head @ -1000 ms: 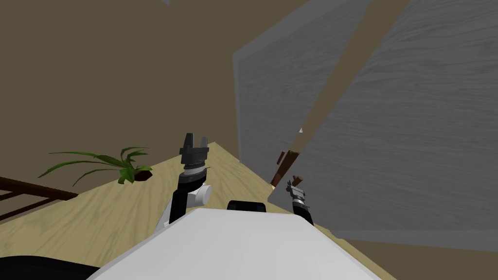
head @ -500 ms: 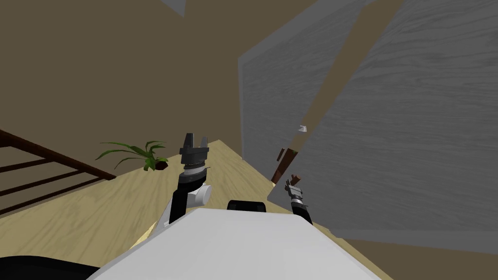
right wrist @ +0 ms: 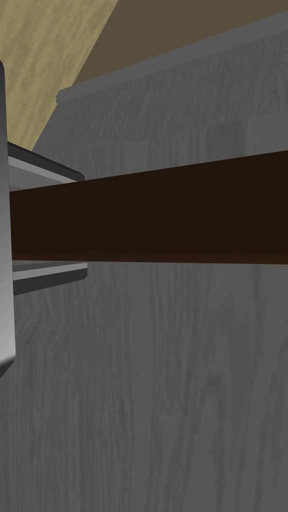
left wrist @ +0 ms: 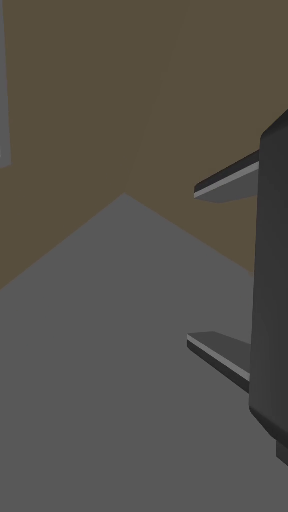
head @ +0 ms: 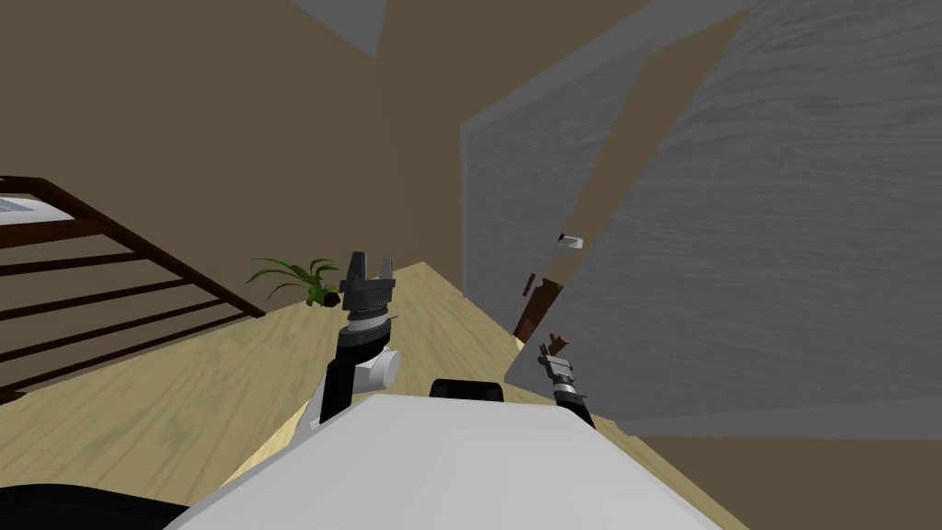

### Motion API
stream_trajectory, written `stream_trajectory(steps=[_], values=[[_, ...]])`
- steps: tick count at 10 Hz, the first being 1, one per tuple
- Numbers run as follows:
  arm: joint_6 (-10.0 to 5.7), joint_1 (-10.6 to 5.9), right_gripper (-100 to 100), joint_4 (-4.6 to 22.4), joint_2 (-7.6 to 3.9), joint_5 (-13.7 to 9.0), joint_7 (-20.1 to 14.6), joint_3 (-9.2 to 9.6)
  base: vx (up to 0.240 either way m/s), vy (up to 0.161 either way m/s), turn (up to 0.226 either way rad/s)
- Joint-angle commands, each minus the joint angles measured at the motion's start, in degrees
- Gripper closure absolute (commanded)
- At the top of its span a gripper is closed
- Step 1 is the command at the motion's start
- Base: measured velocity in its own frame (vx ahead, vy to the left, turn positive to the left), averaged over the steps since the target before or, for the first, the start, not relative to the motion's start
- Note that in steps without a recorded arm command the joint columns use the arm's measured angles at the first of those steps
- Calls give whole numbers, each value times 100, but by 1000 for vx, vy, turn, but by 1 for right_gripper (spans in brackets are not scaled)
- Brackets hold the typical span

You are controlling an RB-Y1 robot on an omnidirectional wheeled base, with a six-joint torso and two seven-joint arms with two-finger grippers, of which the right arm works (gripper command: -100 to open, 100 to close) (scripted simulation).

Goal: Pull the door open

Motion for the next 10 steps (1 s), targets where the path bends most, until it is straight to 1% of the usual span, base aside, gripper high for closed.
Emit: stream_trajectory(steps=[1, 2, 3, 10], values=[[-130, 56, 100, 22, -100, 72, -143, 112, -267, 5, 89], [-66, 33, 100, 13, -62, 43, -79, 64, -126, 2, 11], [-179, 106, 100, 49, -132, 99, -187, 158, -168, -18, 116], [-675, 335, 100, 139, -471, 311, -603, 480, -198, -43, 122]])
